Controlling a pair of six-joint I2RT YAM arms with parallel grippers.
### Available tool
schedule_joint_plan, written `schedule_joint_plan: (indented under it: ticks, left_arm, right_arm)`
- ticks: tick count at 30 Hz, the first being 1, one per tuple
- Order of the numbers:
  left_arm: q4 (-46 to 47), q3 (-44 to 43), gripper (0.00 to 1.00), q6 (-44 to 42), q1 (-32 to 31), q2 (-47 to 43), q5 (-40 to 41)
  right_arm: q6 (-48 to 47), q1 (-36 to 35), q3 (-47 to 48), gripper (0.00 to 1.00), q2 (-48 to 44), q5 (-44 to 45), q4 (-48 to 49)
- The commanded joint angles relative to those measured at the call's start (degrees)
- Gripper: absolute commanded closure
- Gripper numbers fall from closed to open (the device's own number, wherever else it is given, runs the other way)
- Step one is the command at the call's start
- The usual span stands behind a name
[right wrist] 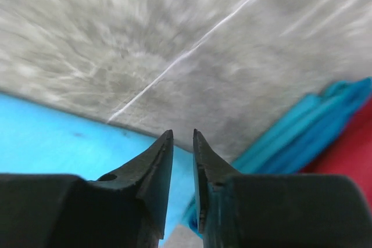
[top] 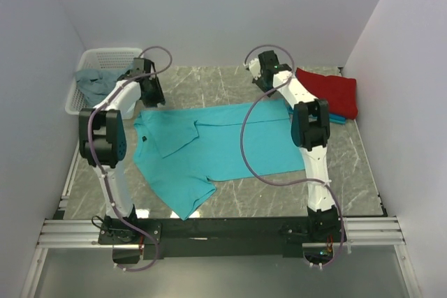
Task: Fold and stack the t-shirts
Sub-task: Fold the tshirt
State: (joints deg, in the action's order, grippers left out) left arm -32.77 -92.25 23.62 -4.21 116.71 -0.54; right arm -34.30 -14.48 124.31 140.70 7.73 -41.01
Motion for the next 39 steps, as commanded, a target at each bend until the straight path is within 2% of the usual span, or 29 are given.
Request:
schedule_joint_plan:
  ticks: [1,3,4,6,7,9,10,11,12,13,17,19,21,25,33,39]
  left_arm:
    - [6.8,0.2,0.56,-0.9,-0.7,-11.1,-11.0]
    - [9.4,3.0,0.55,-0.4,-1.4,-13.7,-15.3]
    - [11.3,4.3,0.54,-0.3,-1.9,-14.4,-20.6]
    - [17.3,8.2,0.54,0.9,-3.7,-15.5,-25.2]
    - [20.6,9.2,0.55,1.5,-5.7,-15.4,-28.8]
    - [23.2,10.2,0.56,3.3,-8.3,-13.5,-31.0]
    - [24.3,9.9,0.58,3.8,-11.5,-12.4,-31.6]
    - [25.5,8.1,0.59,4.5,-13.2,-9.3,-32.7]
    - [26.1,6.9,0.62,5.2,-14.8,-7.6,-32.6]
    - [26.7,5.4,0.74,5.9,-18.0,-5.4,-32.9]
    - [23.4,-9.0,0.91,8.3,-24.5,9.4,-28.3]
    - [22.6,-13.2,0.99,9.2,-27.2,13.2,-26.2]
    - [22.1,-18.9,1.0,10.7,-28.3,17.9,-23.6]
    - [22.0,-24.5,1.0,12.7,-29.9,22.9,-21.4]
    - [17.8,-27.4,1.0,12.2,-30.2,27.4,-15.8]
    - [10.5,-34.7,1.0,12.3,-30.1,32.8,-15.0]
  right_arm:
    - [3.0,0.2,0.8,0.72,-12.3,-4.9,5.9]
    - [4.4,0.5,-0.7,0.72,-17.7,-7.5,5.2]
    - [4.9,0.8,-2.0,0.71,-19.8,-10.7,4.9]
    - [6.3,2.0,-7.5,0.7,-27.0,-19.6,4.1]
    - [6.9,2.6,-12.7,0.69,-29.8,-22.6,4.1]
    - [8.8,4.1,-19.0,0.69,-38.2,-33.0,4.6]
    - [9.0,6.5,-25.2,0.69,-41.0,-36.8,4.9]
    - [10.2,7.6,-28.6,0.68,-46.4,-43.6,5.4]
    - [10.5,9.0,-31.9,0.68,-49.2,-45.9,6.0]
    - [10.7,10.9,-37.7,0.68,-51.8,-47.7,6.4]
    - [9.5,14.1,-50.3,0.68,-65.1,-48.9,6.6]
    - [9.3,16.5,-56.2,0.68,-68.6,-49.0,6.6]
    - [9.5,19.1,-59.8,0.68,-72.8,-50.0,8.0]
    - [9.3,21.4,-64.5,0.68,-75.3,-52.4,9.2]
    - [7.3,23.5,-63.6,0.68,-73.7,-55.8,6.1]
    - [7.0,24.8,-63.3,0.68,-74.6,-57.7,5.3]
